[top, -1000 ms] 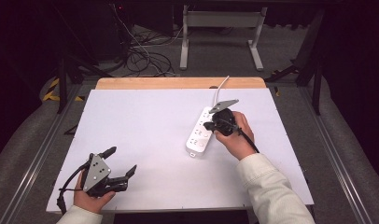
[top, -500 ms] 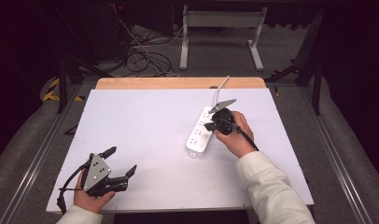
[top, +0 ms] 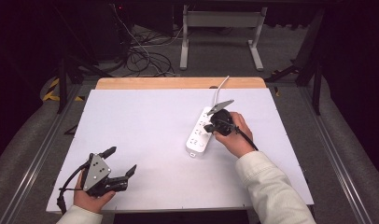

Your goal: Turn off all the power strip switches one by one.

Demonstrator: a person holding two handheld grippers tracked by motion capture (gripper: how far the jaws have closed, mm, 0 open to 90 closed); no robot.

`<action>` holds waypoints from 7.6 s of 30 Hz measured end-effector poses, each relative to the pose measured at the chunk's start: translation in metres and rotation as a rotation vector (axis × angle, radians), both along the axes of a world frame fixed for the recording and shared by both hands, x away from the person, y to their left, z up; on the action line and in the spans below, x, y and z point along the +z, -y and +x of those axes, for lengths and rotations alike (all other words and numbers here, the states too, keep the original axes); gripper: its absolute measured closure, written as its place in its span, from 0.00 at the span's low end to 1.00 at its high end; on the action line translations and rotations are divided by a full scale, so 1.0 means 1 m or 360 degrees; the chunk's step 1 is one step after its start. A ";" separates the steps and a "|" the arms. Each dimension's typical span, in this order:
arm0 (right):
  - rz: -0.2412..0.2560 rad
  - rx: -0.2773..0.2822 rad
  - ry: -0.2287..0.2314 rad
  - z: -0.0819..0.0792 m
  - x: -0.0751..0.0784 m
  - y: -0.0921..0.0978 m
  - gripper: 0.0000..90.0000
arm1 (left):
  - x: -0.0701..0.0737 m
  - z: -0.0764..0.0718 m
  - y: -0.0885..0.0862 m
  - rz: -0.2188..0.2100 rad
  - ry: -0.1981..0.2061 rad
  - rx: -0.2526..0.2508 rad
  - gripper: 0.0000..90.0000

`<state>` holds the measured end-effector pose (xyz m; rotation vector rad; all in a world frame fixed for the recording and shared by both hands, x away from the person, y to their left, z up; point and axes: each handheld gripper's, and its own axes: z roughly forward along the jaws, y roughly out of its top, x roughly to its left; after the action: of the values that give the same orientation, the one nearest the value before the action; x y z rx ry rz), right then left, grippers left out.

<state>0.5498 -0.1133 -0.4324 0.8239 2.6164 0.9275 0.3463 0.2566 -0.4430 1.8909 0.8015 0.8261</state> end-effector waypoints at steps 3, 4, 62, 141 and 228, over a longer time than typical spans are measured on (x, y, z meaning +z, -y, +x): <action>-0.0027 0.0022 -0.0020 0.000 -0.002 -0.001 1.00 | 0.000 0.000 0.000 0.0002 0.0002 -0.0001 0.16; -0.0029 0.0025 -0.0029 0.000 -0.003 -0.002 1.00 | 0.000 0.000 0.000 0.0001 -0.0003 -0.0003 0.16; 0.0160 0.0020 0.0069 -0.009 0.027 0.003 1.00 | 0.000 0.000 0.001 0.0001 -0.0006 0.0000 0.16; -0.0058 -0.0051 -0.0115 0.041 -0.005 0.011 1.00 | -0.001 0.001 0.000 0.0009 -0.0005 0.0002 0.16; 0.0100 -0.0286 0.0029 0.064 -0.004 0.036 1.00 | -0.001 0.002 -0.001 0.0006 -0.0013 0.0008 0.16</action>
<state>0.6138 -0.1491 -0.4363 1.0415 2.4596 0.9660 0.3486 0.2580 -0.4441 1.8975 0.8105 0.8238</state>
